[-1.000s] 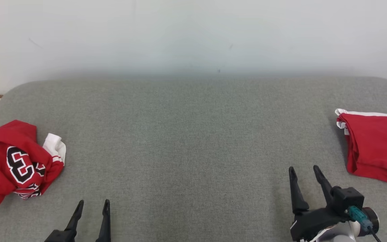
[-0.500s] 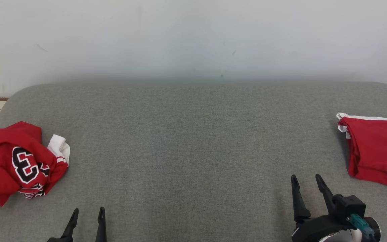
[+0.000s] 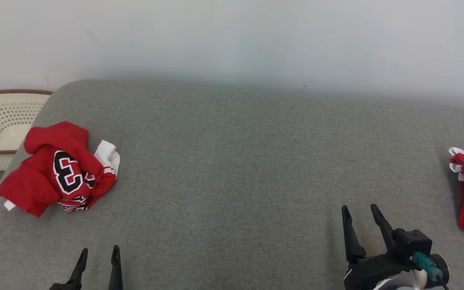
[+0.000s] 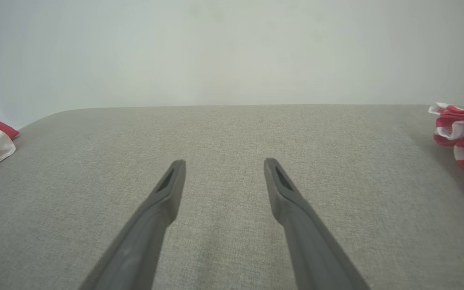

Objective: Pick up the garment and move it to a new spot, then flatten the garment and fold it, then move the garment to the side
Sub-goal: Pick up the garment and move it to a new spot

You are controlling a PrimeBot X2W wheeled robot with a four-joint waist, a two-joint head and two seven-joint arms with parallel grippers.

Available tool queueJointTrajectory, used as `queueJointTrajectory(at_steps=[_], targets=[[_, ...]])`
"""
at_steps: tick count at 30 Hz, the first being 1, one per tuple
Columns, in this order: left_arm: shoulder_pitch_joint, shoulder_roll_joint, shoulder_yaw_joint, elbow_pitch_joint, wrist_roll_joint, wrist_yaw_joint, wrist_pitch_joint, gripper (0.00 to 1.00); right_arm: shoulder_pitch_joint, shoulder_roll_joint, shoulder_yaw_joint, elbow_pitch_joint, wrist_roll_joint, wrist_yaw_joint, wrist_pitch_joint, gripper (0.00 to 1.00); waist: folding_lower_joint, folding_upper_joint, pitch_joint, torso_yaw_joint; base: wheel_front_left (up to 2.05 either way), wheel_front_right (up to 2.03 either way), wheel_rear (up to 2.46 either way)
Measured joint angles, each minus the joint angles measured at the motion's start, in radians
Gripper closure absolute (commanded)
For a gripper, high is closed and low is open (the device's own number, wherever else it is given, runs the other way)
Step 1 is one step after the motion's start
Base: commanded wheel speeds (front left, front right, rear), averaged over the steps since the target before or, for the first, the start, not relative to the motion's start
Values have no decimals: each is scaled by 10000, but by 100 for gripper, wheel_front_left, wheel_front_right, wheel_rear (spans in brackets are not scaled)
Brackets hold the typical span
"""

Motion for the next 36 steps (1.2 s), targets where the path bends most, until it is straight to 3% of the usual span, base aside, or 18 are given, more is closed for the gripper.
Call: queueJointTrajectory(at_steps=[10, 18, 24, 30, 36], targets=[[-117, 0, 343, 33, -370, 73, 0, 0, -384, -144, 190, 63, 77, 0, 0, 0, 0, 0, 367, 1327, 0, 0, 0], [-133, 0, 495, 190, -529, -316, 0, 0, -526, -219, 224, 198, 140, 0, 0, 0, 0, 0, 682, 2217, 0, 0, 0], [-374, 2, 723, 337, -512, -456, 0, 0, -587, -311, 272, 203, 167, 0, 0, 0, 0, 1, 1052, 2372, 0, 0, 0], [-1207, 29, 1049, 805, -493, -963, 2, 0, -753, -485, 268, 142, 159, 0, 0, 0, 0, 1, 1370, 2258, 0, 0, 0], [-2834, 512, 1252, 1668, -391, -1419, 2, 0, -965, -765, 194, -61, -13, 0, 0, 0, 1, 1, 1811, 2083, 0, 0, 0]])
